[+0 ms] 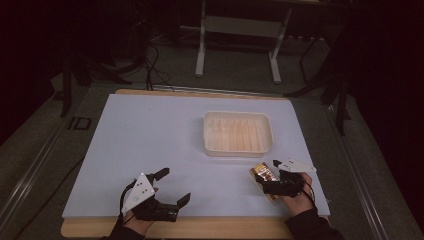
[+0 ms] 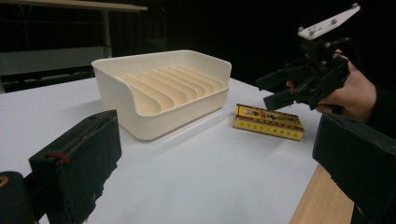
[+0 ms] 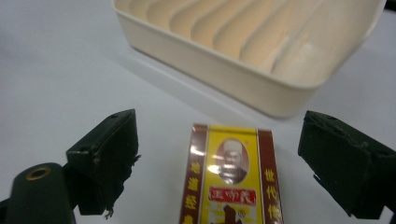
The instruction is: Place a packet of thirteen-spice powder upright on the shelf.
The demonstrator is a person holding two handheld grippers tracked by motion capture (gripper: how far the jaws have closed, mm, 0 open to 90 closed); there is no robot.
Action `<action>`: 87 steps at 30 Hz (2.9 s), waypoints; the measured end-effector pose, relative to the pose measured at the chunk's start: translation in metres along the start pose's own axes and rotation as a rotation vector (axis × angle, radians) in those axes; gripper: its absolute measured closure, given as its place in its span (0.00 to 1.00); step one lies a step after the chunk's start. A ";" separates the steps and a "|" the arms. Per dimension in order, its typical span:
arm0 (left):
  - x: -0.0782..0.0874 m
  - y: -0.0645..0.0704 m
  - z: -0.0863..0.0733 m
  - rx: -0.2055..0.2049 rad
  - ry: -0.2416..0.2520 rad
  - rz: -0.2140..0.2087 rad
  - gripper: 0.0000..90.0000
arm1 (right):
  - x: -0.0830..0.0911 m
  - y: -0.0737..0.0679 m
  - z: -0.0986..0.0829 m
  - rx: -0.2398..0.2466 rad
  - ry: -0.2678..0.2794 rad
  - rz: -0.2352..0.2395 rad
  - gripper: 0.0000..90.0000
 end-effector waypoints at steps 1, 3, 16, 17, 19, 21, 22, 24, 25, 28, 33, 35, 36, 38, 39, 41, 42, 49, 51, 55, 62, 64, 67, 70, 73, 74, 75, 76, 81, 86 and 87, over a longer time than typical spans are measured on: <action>0.000 0.000 0.000 0.000 -0.001 0.000 0.03 | 0.000 0.000 0.000 0.000 0.000 0.000 0.13; 0.000 0.000 0.000 0.000 0.001 -0.002 0.03 | -0.002 0.001 -0.002 -0.002 -0.013 -0.006 0.14; 0.000 0.000 0.000 0.004 -0.001 -0.007 0.03 | -0.012 0.007 -0.013 -0.006 -0.101 -0.007 0.19; 0.000 0.000 0.000 0.004 -0.001 -0.007 0.03 | -0.013 0.007 -0.013 -0.008 -0.108 -0.010 0.19; 0.000 0.000 0.000 0.004 -0.003 -0.008 0.03 | -0.014 0.007 -0.014 -0.009 -0.117 -0.009 0.19; 0.000 0.000 0.000 0.005 -0.003 -0.009 0.03 | -0.016 0.005 -0.016 -0.004 -0.137 -0.015 0.19; 0.000 0.000 0.000 0.005 -0.004 -0.009 0.03 | -0.018 0.003 -0.017 0.000 -0.152 -0.019 0.20; 0.000 0.000 0.000 0.006 -0.005 -0.010 0.03 | -0.018 0.003 -0.017 0.002 -0.162 -0.028 0.20; 0.000 0.000 0.000 0.005 -0.005 -0.011 0.03 | -0.019 0.003 -0.018 0.001 -0.171 -0.035 0.20; 0.000 0.000 0.000 0.006 -0.005 -0.012 0.03 | -0.021 0.003 -0.020 -0.003 -0.205 -0.051 0.20; 0.000 0.000 0.000 0.007 -0.007 -0.014 0.03 | -0.024 0.002 -0.023 0.006 -0.244 -0.049 0.25; 0.000 0.000 0.000 0.007 -0.008 -0.015 0.03 | -0.025 0.001 -0.024 0.012 -0.256 -0.049 0.27; -0.001 0.000 0.000 0.006 -0.008 -0.015 0.03 | -0.025 0.001 -0.024 0.011 -0.263 -0.050 0.29; -0.001 0.000 -0.001 0.008 -0.011 -0.014 0.03 | -0.025 0.001 -0.024 0.008 -0.268 -0.049 0.30; -0.001 0.000 -0.001 0.009 -0.012 -0.015 0.03 | -0.025 0.000 -0.024 0.009 -0.271 -0.046 0.31; -0.001 0.000 -0.001 0.015 -0.010 -0.016 0.03 | -0.025 0.000 -0.023 0.011 -0.279 -0.049 0.35; -0.001 0.000 -0.001 0.014 -0.010 -0.016 0.03 | -0.025 0.000 -0.022 0.009 -0.285 -0.050 0.35; -0.001 0.000 -0.001 0.011 -0.011 -0.014 0.03 | -0.021 -0.001 -0.018 0.003 -0.275 -0.039 0.36; -0.001 -0.001 -0.001 0.013 -0.012 -0.014 0.03 | -0.019 -0.001 -0.016 -0.002 -0.264 -0.036 0.36; 0.000 0.000 -0.001 0.012 -0.011 -0.010 0.03 | -0.011 -0.004 -0.007 0.004 -0.210 -0.036 0.36; -0.001 0.000 -0.001 0.015 -0.013 -0.008 0.03 | 0.004 -0.010 0.007 0.017 -0.118 -0.045 0.36; -0.002 0.000 -0.001 0.014 -0.014 -0.007 0.03 | 0.009 -0.011 0.012 0.027 -0.089 -0.046 0.36; -0.002 0.000 -0.001 0.014 -0.024 0.001 0.03 | 0.016 -0.014 0.018 0.048 -0.044 -0.046 0.36; -0.003 -0.001 -0.002 0.021 -0.034 0.009 0.03 | 0.023 -0.016 0.024 0.061 -0.003 -0.047 0.36; -0.003 -0.002 -0.002 0.019 -0.032 0.019 0.03 | 0.028 -0.017 0.027 0.061 0.022 -0.042 0.36; -0.004 -0.002 -0.002 0.016 -0.033 0.026 0.03 | 0.030 -0.018 0.029 0.057 0.027 -0.035 0.36; -0.004 -0.002 -0.002 0.017 -0.035 0.028 0.03 | 0.032 -0.019 0.030 0.060 0.033 -0.033 0.36; -0.004 -0.002 -0.002 0.019 -0.037 0.028 0.03 | 0.033 -0.021 0.031 0.064 0.041 -0.035 0.36; -0.006 0.002 0.002 0.036 -0.009 -0.013 0.03 | 0.040 -0.030 0.038 0.093 0.083 -0.026 0.36; -0.009 0.007 0.009 0.055 -0.012 -0.028 0.03 | 0.044 -0.037 0.043 0.119 0.125 -0.015 0.36; -0.010 0.008 0.011 0.057 -0.016 -0.029 0.03 | 0.044 -0.038 0.045 0.122 0.131 -0.013 0.36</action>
Point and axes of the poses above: each handheld gripper's, and its own axes: x roughly backward along the jaws, z roughly out of its top, y roughly to its right, the point moved 3 cm from there along -x, roughly forward along the jaws, and after that the axes turned 10 degrees about -z, right-handed, at the moved point
